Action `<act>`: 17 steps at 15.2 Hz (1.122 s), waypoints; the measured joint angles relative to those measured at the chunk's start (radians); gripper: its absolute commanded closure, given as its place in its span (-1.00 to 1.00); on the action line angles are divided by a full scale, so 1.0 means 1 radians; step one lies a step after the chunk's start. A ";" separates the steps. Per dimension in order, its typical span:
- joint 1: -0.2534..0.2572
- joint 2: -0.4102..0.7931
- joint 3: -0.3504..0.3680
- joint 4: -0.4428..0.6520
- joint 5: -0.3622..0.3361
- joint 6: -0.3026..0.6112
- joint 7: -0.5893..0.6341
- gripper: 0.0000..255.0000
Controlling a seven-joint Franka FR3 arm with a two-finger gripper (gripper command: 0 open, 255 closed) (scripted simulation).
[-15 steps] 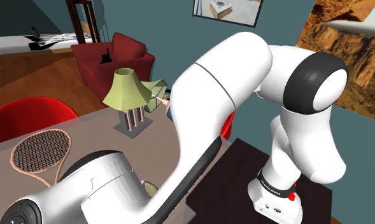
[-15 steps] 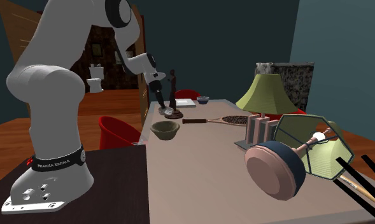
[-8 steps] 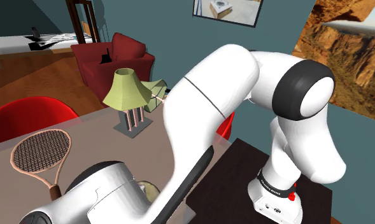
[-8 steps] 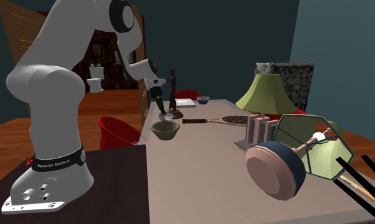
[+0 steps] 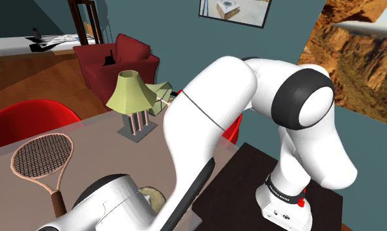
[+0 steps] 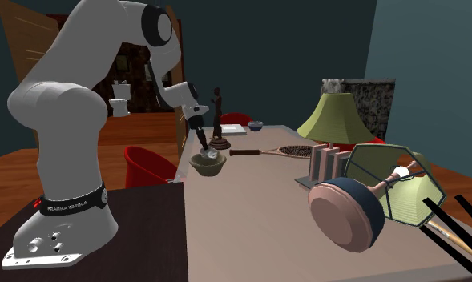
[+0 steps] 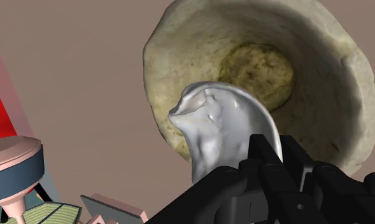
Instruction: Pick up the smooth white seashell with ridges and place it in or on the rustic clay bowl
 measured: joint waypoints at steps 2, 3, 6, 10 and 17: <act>0.000 0.001 0.000 0.001 0.000 0.000 0.000 1.00; 0.000 0.001 0.000 0.001 0.000 0.000 0.000 1.00; 0.000 0.001 0.000 0.001 0.000 0.000 0.000 -1.00; 0.000 0.001 0.000 0.001 0.000 0.000 0.000 -1.00; 0.026 -0.030 0.024 0.065 0.037 -0.095 -0.022 -1.00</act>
